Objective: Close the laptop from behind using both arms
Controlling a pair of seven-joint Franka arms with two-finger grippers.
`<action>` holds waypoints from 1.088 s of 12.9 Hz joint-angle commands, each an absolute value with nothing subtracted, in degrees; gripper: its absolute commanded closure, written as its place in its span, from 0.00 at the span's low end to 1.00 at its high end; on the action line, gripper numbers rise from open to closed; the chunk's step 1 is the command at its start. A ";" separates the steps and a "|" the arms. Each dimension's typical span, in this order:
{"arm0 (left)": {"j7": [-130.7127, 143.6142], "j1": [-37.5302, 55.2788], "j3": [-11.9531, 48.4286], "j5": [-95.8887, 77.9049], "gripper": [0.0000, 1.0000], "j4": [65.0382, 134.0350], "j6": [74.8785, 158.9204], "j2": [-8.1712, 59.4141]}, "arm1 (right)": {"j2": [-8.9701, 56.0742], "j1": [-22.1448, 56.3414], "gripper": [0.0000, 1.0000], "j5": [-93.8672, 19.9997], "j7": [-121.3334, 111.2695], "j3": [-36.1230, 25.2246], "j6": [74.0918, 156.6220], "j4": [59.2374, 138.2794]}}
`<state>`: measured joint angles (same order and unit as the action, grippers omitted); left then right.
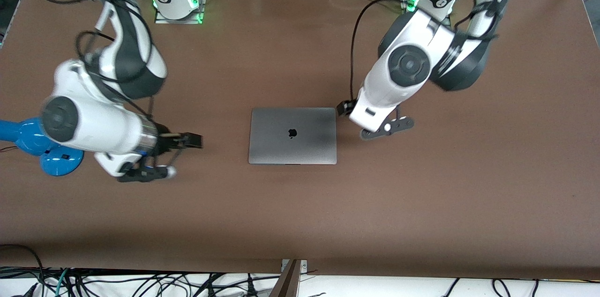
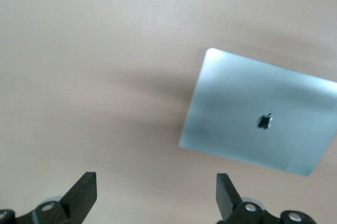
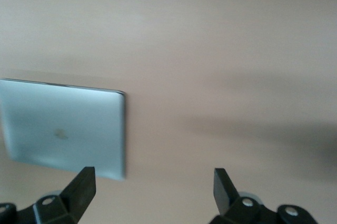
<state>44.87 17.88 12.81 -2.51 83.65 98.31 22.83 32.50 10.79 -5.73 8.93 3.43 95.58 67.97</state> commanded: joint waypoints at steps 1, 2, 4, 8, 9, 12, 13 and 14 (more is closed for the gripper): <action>37.99 14.16 13.10 -1.41 0.00 93.68 96.61 11.63 | 27.09 9.76 0.00 1.99 9.32 4.13 92.12 69.70; 35.71 12.15 13.10 -1.49 0.00 93.95 94.85 9.43 | 25.68 9.06 0.00 3.76 9.14 4.22 91.33 69.70; 30.70 9.25 13.10 -1.41 0.00 95.61 92.38 4.60 | 23.13 5.73 0.00 3.26 8.70 4.57 90.44 69.96; 21.73 3.18 13.10 -1.49 0.00 101.59 92.29 -3.50 | 18.64 1.24 0.00 3.16 7.57 4.57 89.12 72.06; 19.88 1.77 13.10 -1.67 0.00 101.95 92.20 -4.12 | 17.94 0.71 0.00 3.16 6.25 4.48 88.60 72.16; 14.96 -1.66 12.83 -2.37 0.00 101.78 91.23 -5.09 | 16.79 -0.08 0.00 3.25 4.83 4.04 87.28 72.07; 12.07 -3.15 12.75 -2.55 0.00 101.60 91.14 -5.88 | 16.35 -0.09 0.00 3.25 4.49 4.04 86.23 72.07; 9.17 -4.64 12.74 -2.55 0.00 100.91 90.88 -6.15 | 16.35 -0.09 0.00 3.34 3.00 4.04 86.05 72.07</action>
